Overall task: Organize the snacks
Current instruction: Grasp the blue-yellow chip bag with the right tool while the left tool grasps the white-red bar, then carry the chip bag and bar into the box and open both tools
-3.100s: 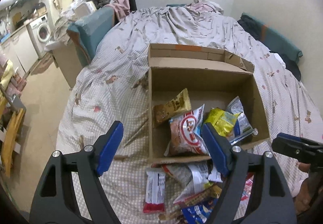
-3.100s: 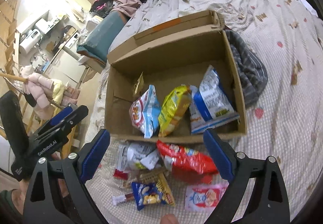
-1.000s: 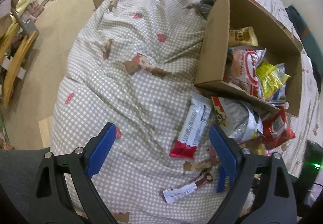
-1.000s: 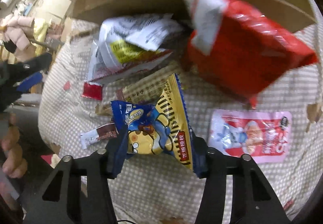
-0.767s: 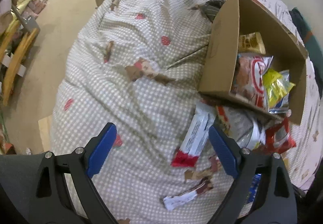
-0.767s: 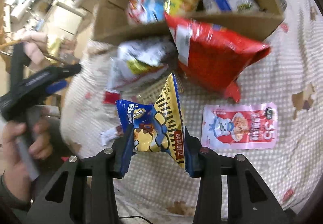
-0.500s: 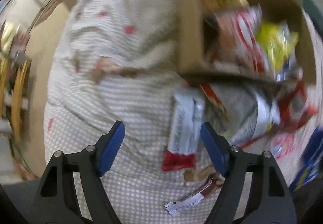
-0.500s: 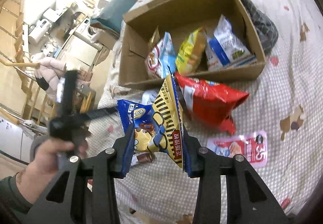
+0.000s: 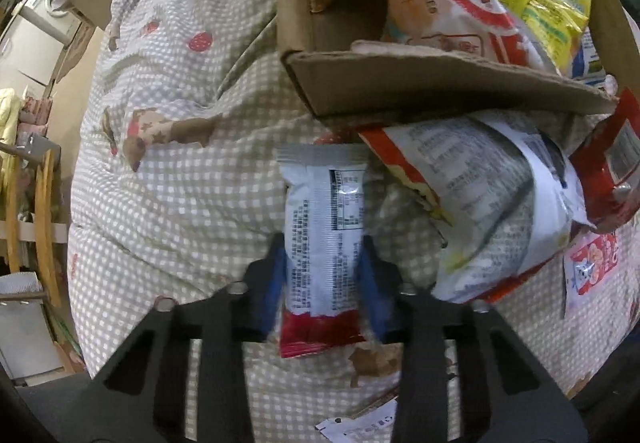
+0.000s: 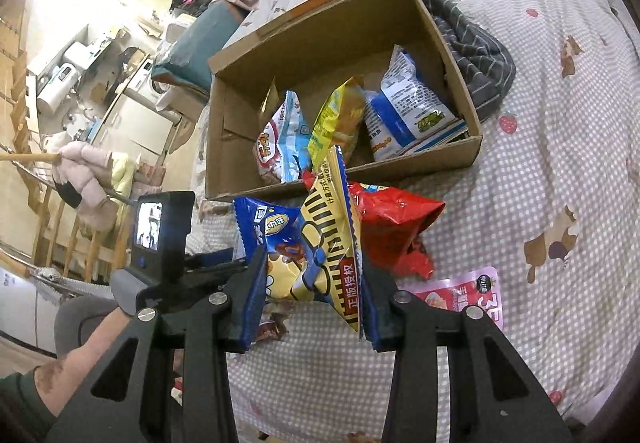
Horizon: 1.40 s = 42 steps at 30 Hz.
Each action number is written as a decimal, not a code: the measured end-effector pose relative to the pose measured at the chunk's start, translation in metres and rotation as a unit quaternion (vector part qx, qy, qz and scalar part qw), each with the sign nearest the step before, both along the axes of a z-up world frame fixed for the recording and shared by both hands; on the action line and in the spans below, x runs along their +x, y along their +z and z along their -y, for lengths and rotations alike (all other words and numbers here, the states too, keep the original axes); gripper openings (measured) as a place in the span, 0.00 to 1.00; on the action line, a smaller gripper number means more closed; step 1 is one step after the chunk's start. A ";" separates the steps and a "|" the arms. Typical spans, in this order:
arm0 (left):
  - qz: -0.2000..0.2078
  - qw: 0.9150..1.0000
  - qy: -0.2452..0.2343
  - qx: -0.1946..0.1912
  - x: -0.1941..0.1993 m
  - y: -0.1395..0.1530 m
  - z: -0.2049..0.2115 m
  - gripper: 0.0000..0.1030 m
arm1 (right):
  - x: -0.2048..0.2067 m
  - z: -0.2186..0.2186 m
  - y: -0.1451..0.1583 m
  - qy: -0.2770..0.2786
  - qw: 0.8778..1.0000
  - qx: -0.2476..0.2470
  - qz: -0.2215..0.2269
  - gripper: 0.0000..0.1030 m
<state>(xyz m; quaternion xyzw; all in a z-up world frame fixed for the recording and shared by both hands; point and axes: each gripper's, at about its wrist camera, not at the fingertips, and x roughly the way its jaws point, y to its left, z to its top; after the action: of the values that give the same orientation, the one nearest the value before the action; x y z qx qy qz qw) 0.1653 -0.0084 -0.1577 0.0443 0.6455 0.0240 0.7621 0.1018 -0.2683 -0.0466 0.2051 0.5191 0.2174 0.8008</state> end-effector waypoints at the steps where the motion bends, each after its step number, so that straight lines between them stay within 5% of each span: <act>1: 0.002 1.000 -0.001 0.000 -0.001 0.001 0.000 0.28 | 0.000 0.000 0.000 0.000 1.000 -0.002 0.002 0.41; 14: 0.025 0.997 0.068 -0.031 -0.024 0.025 -0.031 0.28 | -0.005 0.004 0.011 -0.007 1.000 -0.006 0.024 0.41; 26: 0.142 0.985 0.082 -0.062 -0.059 0.105 -0.034 0.28 | -0.009 0.018 0.026 -0.037 0.998 0.009 0.049 0.41; 33: 0.192 0.977 0.067 -0.061 -0.049 0.142 -0.028 0.28 | -0.010 0.022 0.038 -0.051 0.996 0.012 0.075 0.41; 42: 0.201 0.977 0.038 -0.067 -0.029 0.151 -0.008 0.28 | 0.003 0.033 0.052 -0.073 0.992 0.031 0.098 0.41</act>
<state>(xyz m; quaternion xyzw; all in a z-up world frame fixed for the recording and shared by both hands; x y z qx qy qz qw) 0.1364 -0.0003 -0.0069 -0.0371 0.4809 0.0186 0.8758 0.1045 -0.3016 0.0056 0.2446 0.4147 0.1930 0.8549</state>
